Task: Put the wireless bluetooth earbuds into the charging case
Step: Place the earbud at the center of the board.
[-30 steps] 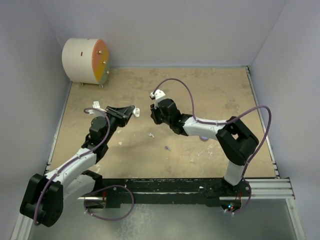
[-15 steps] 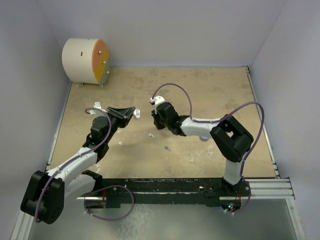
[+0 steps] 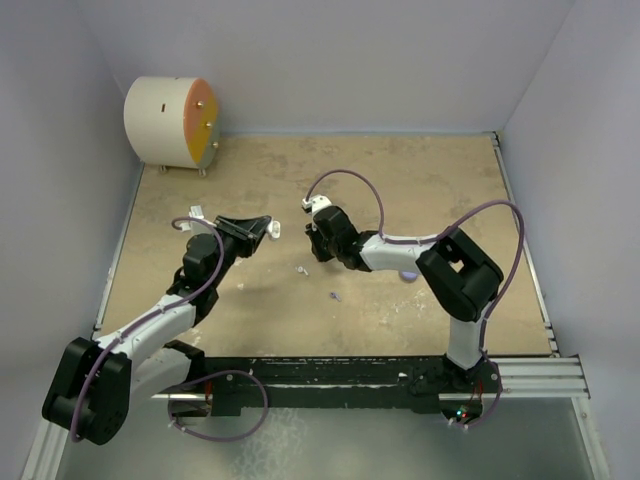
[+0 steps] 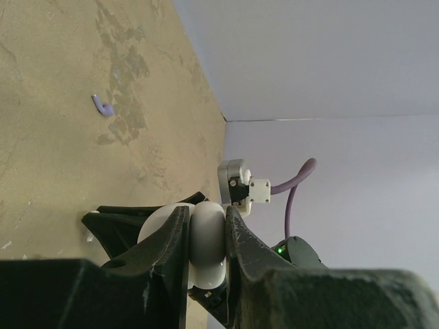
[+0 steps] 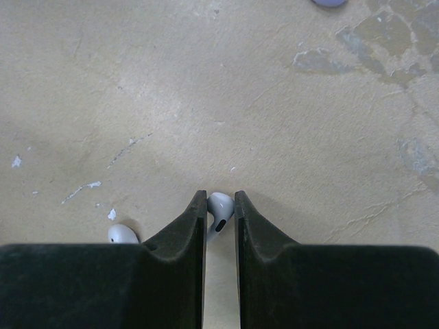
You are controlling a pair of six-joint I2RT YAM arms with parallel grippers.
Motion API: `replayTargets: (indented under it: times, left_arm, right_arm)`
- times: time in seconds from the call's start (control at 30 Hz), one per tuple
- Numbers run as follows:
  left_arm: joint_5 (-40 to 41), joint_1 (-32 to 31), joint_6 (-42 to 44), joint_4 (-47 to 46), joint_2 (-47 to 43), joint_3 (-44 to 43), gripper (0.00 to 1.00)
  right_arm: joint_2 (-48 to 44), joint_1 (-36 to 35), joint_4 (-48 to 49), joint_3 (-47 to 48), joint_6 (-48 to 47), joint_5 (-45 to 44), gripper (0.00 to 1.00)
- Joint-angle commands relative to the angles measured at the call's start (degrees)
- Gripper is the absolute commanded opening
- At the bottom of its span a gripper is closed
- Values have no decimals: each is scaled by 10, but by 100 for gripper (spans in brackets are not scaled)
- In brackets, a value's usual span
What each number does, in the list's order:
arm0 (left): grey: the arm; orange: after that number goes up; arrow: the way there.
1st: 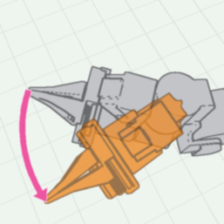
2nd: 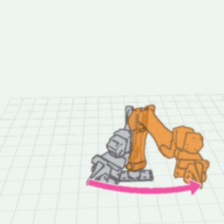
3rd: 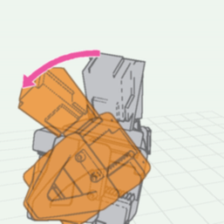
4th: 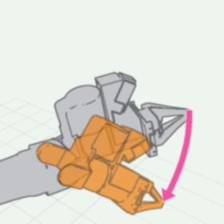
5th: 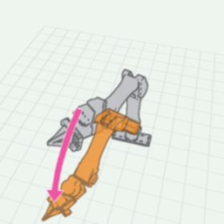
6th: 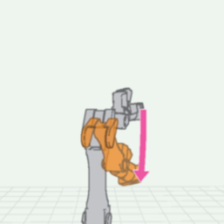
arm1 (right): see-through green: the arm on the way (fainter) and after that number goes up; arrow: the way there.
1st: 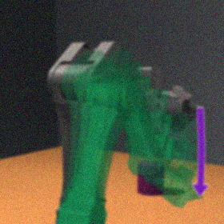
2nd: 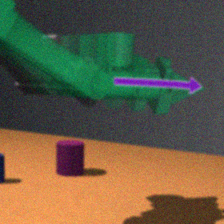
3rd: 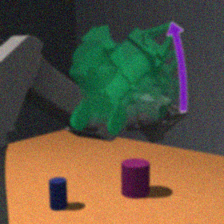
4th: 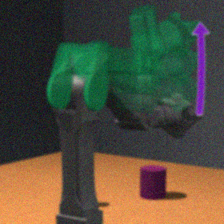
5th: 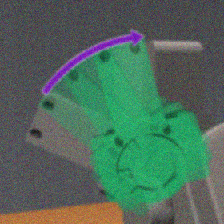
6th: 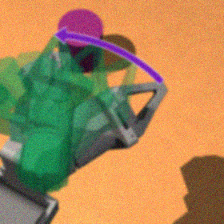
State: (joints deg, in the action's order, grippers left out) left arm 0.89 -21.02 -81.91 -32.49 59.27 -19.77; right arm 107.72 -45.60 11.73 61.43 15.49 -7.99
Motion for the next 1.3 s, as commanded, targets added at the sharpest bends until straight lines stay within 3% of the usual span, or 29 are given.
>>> replayTargets:
  times: [0.0, 0.37, 0.5, 0.9, 1.27]
  left_arm:
    - [0, 4, -4, -34, 0, 2, 0]
    - [0, 3, -7, -38, 2, 5, 0]
    - [0, 3, -7, -38, 2, 6, 0]
    - [0, 3, -10, -44, 4, 10, 0]
    - [-1, 3, -13, -54, 12, 14, 0]
  right_arm:
    - [2, 3, -14, 6, 6, -6, 18]
    - [0, 4, -17, 7, 6, -1, 37]
    - [-3, 4, -19, 8, 7, -3, 39]
    - [-43, 4, -28, -3, 35, -8, 40]
    - [-57, 4, -25, -18, 63, -11, 31]
